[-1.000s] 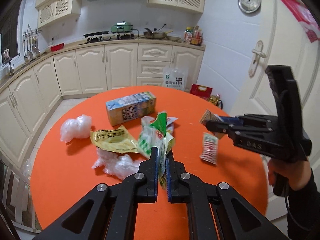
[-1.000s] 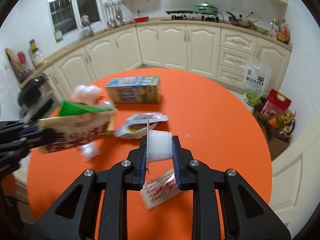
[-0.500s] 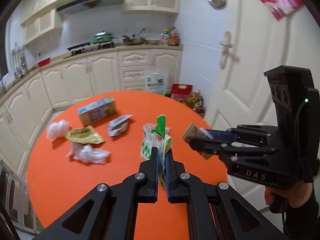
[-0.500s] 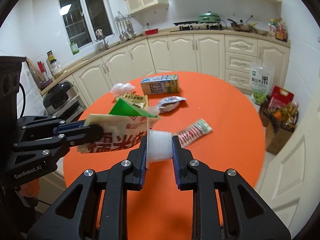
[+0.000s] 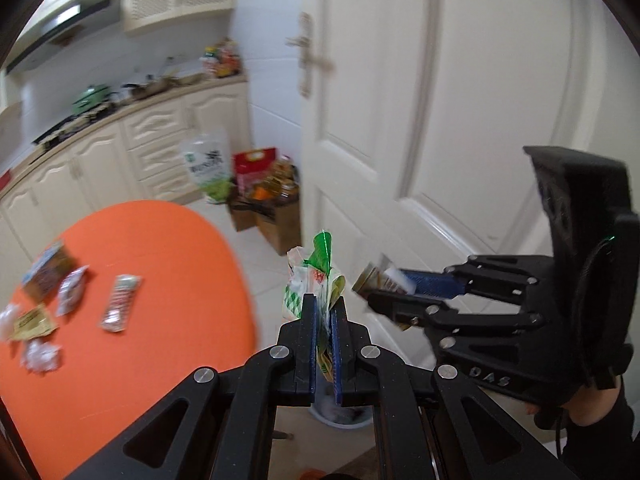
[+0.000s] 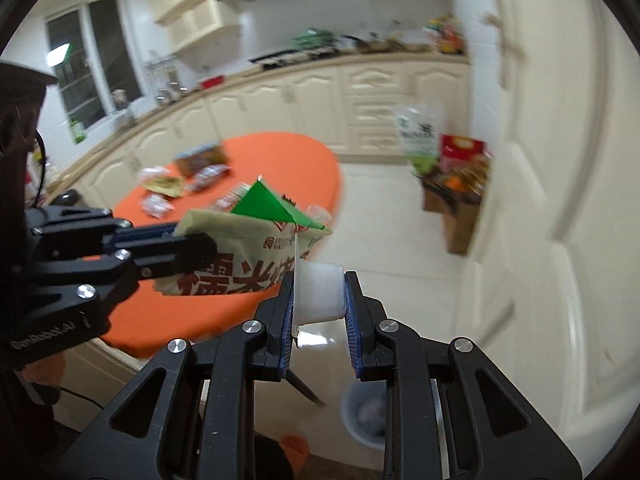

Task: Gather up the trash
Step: 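Carry the wrapper and cup to the blue bin and open both tools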

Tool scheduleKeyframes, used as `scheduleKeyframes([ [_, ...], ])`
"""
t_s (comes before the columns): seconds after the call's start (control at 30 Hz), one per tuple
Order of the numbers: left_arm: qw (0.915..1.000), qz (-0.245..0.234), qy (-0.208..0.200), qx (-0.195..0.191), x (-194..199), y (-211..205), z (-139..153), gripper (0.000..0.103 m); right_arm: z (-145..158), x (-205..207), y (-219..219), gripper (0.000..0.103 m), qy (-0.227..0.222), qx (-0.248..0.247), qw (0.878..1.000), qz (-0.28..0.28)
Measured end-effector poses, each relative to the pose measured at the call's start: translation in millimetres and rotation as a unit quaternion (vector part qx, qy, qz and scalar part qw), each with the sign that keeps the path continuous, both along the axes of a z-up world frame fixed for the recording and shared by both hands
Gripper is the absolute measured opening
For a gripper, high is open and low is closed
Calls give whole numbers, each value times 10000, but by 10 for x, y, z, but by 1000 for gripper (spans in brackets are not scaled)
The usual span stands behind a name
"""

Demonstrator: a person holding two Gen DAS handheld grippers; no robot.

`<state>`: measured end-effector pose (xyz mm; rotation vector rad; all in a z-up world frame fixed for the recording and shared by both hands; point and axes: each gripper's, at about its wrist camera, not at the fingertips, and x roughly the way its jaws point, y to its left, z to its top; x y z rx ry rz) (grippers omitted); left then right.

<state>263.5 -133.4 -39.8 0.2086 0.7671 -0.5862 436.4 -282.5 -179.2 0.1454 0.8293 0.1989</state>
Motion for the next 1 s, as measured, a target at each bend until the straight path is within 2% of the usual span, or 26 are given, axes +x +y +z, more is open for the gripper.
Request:
scheduleKeyframes([
  [0.2,9984,-323,380,277,227,-506,-328,3,-446,-1,-378,22,401,68,9987,-317],
  [0.3,9964,-416,583,445,377,-707,-516,3,-711,37,-544,28,631,150,9967,-485],
  [0.5,9908,-529,1016,725,719,-1078,-887,3,-1122,33,-761,31,952,316,9931,-610],
  [0.6,9880,-554,1186,817,874,-1250,-1013,3,-1243,29,-792,35,1078,273,9914,-686],
  [0.8,9843,-497,1508,773,1181,-1478,-1134,5,-1346,-3,-881,37,1213,284,9892,-768],
  [0.93,9847,-464,1541,666,1241,-1443,-1157,13,-1331,-47,-895,46,1213,331,9889,-791],
  [1.0,9855,-427,1496,683,1244,-1411,-1123,20,-1294,-72,-887,46,1193,322,9892,-792],
])
